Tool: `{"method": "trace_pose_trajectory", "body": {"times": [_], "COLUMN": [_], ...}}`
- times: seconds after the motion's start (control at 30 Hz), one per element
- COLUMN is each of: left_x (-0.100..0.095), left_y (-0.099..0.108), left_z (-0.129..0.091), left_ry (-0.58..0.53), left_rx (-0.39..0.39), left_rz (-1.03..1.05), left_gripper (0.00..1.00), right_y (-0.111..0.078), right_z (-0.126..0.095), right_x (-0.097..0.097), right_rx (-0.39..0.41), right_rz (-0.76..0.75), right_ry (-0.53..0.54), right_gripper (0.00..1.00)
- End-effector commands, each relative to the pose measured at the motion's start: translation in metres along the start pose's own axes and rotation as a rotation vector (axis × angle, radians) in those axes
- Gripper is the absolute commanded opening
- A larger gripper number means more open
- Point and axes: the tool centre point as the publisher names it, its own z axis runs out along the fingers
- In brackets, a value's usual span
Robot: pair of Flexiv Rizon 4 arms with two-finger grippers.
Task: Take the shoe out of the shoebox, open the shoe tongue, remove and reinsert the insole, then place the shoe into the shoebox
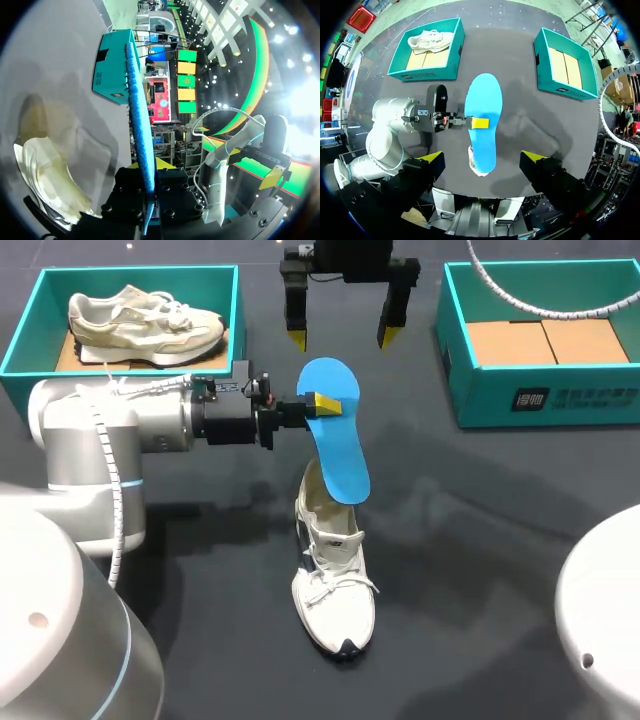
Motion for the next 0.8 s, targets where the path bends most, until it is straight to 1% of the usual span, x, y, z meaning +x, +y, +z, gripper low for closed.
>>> {"method": "trace_pose_trajectory", "body": {"times": [0.03,0.27,0.43,0.8], "left_x": [0.000,0.000,0.000,0.000], "left_y": [0.001,0.001,0.001,0.001], "left_z": [0.000,0.000,0.000,0.000], "left_ry": [0.001,0.001,0.001,0.001], "left_rx": [0.001,0.001,0.001,0.001], "left_rz": [0.000,0.000,0.000,0.000], "left_gripper": [0.00,0.00,0.00,0.00], "right_y": [-0.001,-0.002,-0.002,0.003], "right_z": [-0.001,-0.001,-0.001,0.001], "right_x": [0.002,-0.010,-0.018,-0.034], "right_rx": [-0.007,-0.034,-0.054,-0.020], "right_rz": [0.002,0.026,0.021,0.014], "right_ry": [-0.074,0.014,0.132,0.386], "right_gripper": [1.00,1.00,1.00,1.00]}}
